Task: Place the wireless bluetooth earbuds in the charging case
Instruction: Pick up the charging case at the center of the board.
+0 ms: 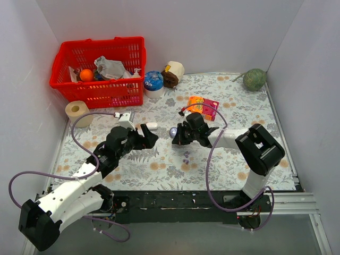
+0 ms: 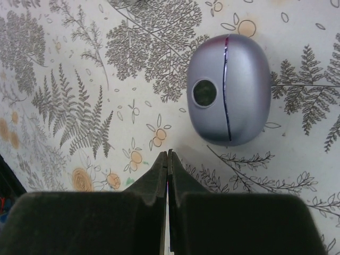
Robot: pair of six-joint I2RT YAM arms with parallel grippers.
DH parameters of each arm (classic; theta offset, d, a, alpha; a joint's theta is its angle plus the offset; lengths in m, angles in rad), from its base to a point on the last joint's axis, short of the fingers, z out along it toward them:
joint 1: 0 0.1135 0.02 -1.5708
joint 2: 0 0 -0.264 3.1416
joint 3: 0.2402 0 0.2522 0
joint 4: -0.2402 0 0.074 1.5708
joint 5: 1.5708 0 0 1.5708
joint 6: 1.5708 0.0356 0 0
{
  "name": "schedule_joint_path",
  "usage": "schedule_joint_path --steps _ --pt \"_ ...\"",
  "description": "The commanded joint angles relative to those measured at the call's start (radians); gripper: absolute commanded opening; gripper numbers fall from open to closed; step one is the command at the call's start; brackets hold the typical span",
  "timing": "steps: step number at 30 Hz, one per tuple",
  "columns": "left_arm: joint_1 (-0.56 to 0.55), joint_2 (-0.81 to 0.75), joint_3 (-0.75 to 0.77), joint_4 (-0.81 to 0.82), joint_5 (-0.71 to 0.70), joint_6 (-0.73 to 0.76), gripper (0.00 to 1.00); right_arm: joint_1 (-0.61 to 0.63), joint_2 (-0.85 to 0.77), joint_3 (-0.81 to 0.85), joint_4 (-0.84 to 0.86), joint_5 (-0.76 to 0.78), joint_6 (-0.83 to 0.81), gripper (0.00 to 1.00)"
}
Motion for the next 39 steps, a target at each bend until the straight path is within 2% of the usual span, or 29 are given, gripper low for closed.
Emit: schedule_joint_path --steps 1,7,30,33,34,35,38,39 --pt "-0.004 -0.031 -0.008 -0.027 -0.023 -0.003 0.85 0.003 0.039 0.059 0.0 0.054 0.021 0.01" --pt "-0.002 -0.02 -0.006 -0.025 -0.025 -0.002 0.85 0.002 0.049 0.053 -0.032 0.11 -0.002 0.01" --pt "-0.002 0.014 -0.008 -0.024 -0.011 -0.022 0.85 -0.051 0.048 0.036 -0.039 0.116 -0.047 0.01" --pt "-0.004 0.028 -0.009 -0.011 -0.011 -0.016 0.87 -0.031 -0.033 0.005 -0.082 0.111 -0.056 0.01" --pt "-0.002 0.049 -0.014 -0.004 -0.017 -0.02 0.94 -0.028 -0.07 -0.01 -0.095 0.123 -0.055 0.01" --pt "-0.004 0.07 -0.017 0.03 -0.022 -0.023 0.98 -0.025 -0.11 -0.05 -0.107 0.148 -0.052 0.12" --pt "-0.002 0.201 0.003 0.114 -0.011 -0.031 0.98 -0.024 -0.283 -0.105 -0.194 0.2 -0.054 0.35" --pt "-0.002 0.245 0.027 0.124 0.024 -0.016 0.98 -0.024 -0.366 -0.11 -0.223 0.212 -0.061 0.38"
